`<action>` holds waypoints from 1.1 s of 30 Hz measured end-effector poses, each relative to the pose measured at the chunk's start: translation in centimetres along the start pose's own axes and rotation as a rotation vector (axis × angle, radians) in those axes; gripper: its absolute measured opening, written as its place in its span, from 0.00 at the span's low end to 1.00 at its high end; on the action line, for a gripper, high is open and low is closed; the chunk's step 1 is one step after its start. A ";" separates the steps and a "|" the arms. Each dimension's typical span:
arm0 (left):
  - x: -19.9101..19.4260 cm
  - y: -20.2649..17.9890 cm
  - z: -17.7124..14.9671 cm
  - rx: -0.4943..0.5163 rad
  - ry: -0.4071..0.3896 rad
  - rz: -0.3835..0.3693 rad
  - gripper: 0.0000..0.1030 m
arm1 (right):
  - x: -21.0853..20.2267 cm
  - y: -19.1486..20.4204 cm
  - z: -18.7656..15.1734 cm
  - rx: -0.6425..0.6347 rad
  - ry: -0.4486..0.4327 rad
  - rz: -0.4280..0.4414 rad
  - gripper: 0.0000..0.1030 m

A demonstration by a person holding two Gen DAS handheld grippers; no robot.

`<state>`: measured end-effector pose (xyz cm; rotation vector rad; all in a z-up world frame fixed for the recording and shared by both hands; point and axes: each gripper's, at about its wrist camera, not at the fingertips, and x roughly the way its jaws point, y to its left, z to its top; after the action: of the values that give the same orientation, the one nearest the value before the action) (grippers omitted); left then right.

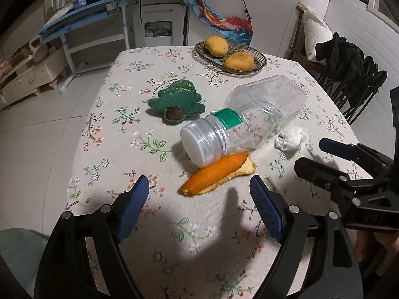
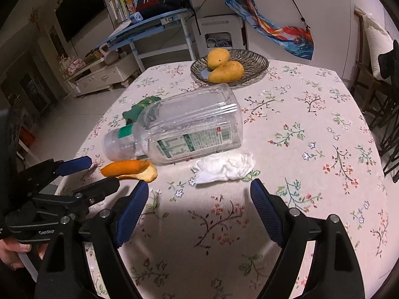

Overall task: Collect trash
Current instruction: 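Close the left tool on the long orange peel on the table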

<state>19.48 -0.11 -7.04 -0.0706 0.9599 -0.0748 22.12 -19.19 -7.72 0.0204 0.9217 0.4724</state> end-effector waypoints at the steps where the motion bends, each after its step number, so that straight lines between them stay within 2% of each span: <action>1: 0.1 -0.1 0.1 0.001 0.002 -0.002 0.77 | 0.2 -0.1 0.1 0.001 0.001 0.000 0.78; 8: 1.2 -0.2 0.2 -0.025 0.050 -0.052 0.68 | 1.0 -0.7 0.6 0.013 0.010 0.007 0.78; 12: 1.2 -1.1 -0.1 0.024 0.060 -0.090 0.43 | 1.2 -0.7 0.6 0.009 0.019 0.022 0.75; 13: 1.2 -1.3 -0.2 0.037 0.063 -0.095 0.36 | 1.2 -0.7 0.6 0.010 0.022 0.026 0.70; 15: 1.1 -1.8 -0.4 0.070 0.076 -0.116 0.28 | 1.3 -0.8 0.5 0.012 0.033 0.034 0.61; 17: 0.8 -2.1 -0.5 0.091 0.080 -0.120 0.28 | 1.3 -1.0 0.4 0.013 0.047 0.039 0.46; 20: 0.8 -2.4 -0.4 0.107 0.075 -0.108 0.28 | 1.3 -1.3 0.3 0.014 0.062 0.041 0.39; 24: 1.0 -3.0 0.0 0.122 0.056 -0.091 0.32 | 1.2 -1.4 0.3 0.016 0.063 0.041 0.39; 30: 1.5 -3.9 0.4 0.150 0.039 -0.077 0.35 | 1.1 -1.7 0.9 0.027 0.022 0.023 0.57; 32: 1.7 -4.3 0.4 0.166 0.043 -0.085 0.32 | 1.4 -1.9 1.1 0.031 0.020 0.023 0.58; 33: 1.7 -4.4 0.5 0.177 0.040 -0.086 0.26 | 1.5 -1.9 1.2 0.034 0.022 0.028 0.58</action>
<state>20.69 -4.63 -7.77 0.0531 0.9866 -0.2405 24.59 -20.06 -8.56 0.0595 0.9517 0.4833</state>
